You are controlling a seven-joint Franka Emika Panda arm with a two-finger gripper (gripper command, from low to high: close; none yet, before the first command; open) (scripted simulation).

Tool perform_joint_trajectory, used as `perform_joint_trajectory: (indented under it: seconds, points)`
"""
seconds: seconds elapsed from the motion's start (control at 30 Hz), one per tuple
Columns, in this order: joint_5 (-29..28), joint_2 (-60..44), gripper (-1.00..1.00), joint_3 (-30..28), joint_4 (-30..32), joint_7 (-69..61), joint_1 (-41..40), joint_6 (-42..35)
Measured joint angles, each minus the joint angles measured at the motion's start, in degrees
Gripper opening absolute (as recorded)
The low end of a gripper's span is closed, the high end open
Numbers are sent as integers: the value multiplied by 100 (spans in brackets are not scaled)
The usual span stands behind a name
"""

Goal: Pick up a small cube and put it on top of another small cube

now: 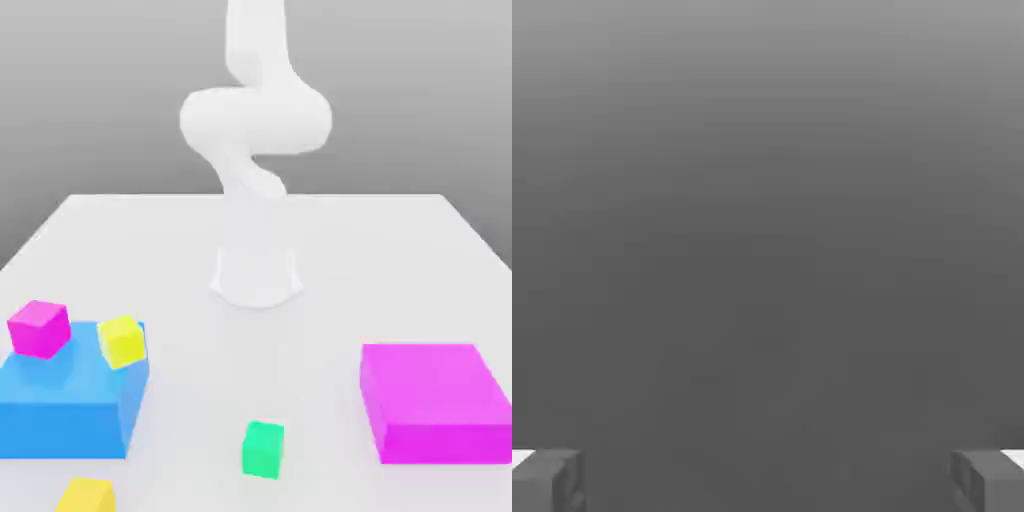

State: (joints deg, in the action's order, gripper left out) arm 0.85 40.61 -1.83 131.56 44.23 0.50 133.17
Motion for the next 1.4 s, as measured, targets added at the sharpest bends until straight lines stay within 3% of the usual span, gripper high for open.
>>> perform_joint_trajectory:
  seconds: [0.57,1.0,1.13,1.17,1.4]
  points:
    - [859,-3567,0,-1055,-151,-1294,42,945]
    - [1094,-6200,0,-1239,-253,-1979,-521,1721]
    - [1345,-7036,0,-993,-423,-2197,-761,2282]
    - [1401,-7188,-100,-929,-459,-2240,-813,2395]
    - [1399,-7195,-100,-927,-461,-2238,-816,2394]
